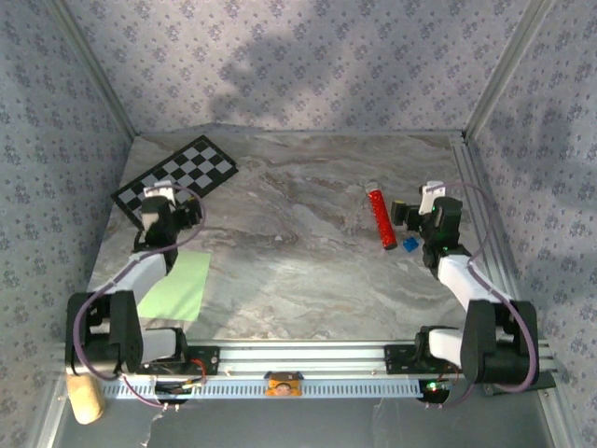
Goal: Fold a paper plane with a square sheet of paper (pick it up from the middle)
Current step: Move the square sheet of paper to the center of the table.
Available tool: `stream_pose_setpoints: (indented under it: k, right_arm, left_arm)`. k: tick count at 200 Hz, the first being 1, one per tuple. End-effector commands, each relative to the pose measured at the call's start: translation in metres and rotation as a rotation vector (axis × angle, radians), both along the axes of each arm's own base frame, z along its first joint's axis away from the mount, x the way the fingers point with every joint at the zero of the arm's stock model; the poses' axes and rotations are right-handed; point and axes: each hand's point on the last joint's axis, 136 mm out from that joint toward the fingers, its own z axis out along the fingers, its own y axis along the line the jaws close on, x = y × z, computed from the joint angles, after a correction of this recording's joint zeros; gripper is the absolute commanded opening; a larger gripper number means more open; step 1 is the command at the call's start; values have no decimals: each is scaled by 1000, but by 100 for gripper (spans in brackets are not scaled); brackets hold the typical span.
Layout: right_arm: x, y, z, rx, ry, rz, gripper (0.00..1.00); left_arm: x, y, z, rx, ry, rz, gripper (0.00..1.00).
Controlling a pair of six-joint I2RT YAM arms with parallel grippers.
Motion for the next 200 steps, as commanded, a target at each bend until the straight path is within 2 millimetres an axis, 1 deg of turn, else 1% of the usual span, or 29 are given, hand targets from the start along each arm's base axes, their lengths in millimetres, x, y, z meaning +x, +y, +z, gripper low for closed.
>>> stream_pose_setpoints:
  k: [1,15,21,27,43,61,79,95,113,139,167,200]
  right_arm:
    - [-23,10,-4,117,163,7,100]
    - [-31,23,6,259,200,30,100]
    - [-34,37,13,336,208,99,100]
    - [-36,45,20,399,214,131,100]
    - [-39,51,25,534,259,87,100]
    - [-45,71,34,610,302,189,100]
    - [-48,89,36,670,315,260,100]
    - [-48,105,38,679,333,309,100]
    - [-50,125,38,650,371,356,100]
    - [-49,150,37,585,393,391,100]
    - [-48,176,33,530,414,418,100]
    - [-49,204,30,500,439,465,100]
  left_arm:
    - [-31,20,2,-98,158,166,100]
    - [-40,19,4,-183,189,180,100]
    - [-45,18,3,-235,211,188,100]
    - [-49,16,1,-291,227,188,100]
    - [-57,7,-5,-406,249,166,100]
    - [-64,-6,-11,-473,289,116,100]
    - [-72,-17,-23,-532,353,97,100]
    - [-82,-23,-39,-567,428,107,100]
    - [-99,-23,-62,-608,548,189,99]
    - [-114,-38,-86,-682,674,182,98]
    - [-126,-44,-105,-690,743,194,98]
    - [-136,-50,-120,-665,787,210,98]
